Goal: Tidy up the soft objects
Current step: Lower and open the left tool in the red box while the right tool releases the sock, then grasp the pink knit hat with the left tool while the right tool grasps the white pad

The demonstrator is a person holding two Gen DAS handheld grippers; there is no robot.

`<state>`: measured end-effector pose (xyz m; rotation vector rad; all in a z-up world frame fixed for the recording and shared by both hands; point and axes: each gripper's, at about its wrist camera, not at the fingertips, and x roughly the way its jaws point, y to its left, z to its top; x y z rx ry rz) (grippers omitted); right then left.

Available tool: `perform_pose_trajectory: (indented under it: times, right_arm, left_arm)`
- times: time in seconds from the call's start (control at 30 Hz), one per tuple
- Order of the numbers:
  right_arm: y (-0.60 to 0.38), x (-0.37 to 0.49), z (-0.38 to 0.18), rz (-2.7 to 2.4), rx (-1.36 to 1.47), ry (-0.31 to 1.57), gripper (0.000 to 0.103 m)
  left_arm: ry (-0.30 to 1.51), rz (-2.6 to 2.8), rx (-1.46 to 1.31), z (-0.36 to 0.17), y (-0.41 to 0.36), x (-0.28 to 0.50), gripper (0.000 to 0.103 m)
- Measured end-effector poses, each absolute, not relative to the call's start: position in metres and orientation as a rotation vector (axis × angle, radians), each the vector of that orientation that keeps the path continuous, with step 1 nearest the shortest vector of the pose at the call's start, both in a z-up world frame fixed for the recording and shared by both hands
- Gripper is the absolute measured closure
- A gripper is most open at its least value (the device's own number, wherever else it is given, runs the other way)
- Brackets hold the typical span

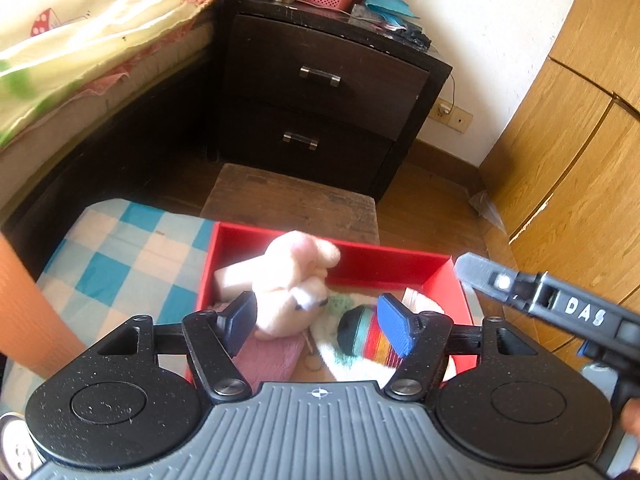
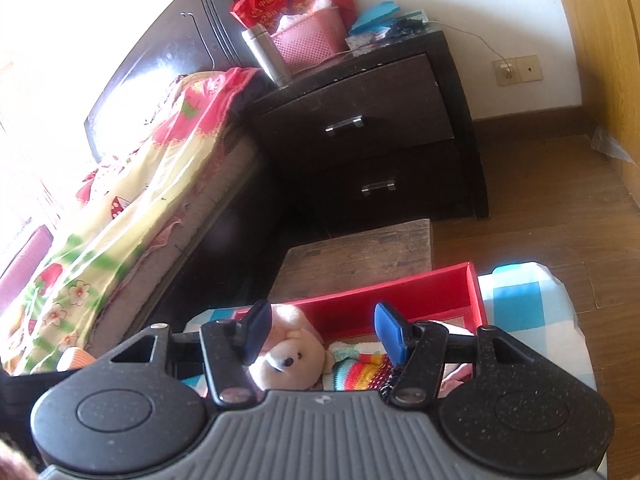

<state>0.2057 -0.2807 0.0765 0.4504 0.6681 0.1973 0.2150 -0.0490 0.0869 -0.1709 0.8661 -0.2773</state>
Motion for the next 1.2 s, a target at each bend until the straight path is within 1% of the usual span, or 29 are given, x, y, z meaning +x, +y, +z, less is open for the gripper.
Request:
perform_pose_trajectory:
  times: [0.17,0.27,0.4,0.63,0.77,0.97,1.2]
  right_arm:
    - [-0.281,0.196,0.083,0.203,0.462,0.670,0.067]
    - [-0.279,0.190,0.087,0.219,0.476,0.685,0.066]
    - [-0.273,0.181,0.093,0.226,0.453,0.691,0.060]
    - [-0.260,0.170,0.094,0.256,0.434,0.719,0.055]
    - [-0.248,0.164,0.092,0.275,0.391,0.747,0.055]
    - [-0.236,0.152,0.091,0.292,0.357,0.774,0.055]
    - [-0.231,0.134,0.083,0.281,0.313,0.815,0.052]
  left_arm:
    - [0.888,-0.271,-0.159,0.085,-0.043,0.201,0.035]
    - [0.902,-0.265,-0.148,0.082,-0.039,0.192,0.032]
    - [0.928,-0.251,-0.135,0.076,-0.032,0.183,0.031]
    - [1.012,-0.220,-0.131,0.051,-0.016,0.172,0.031]
    - [1.034,-0.205,-0.119,0.041,-0.010,0.165,0.031]
    - [1.036,-0.203,-0.129,0.041,-0.003,0.155,0.030]
    - [1.061,-0.202,-0.107,0.034,-0.005,0.149,0.029]
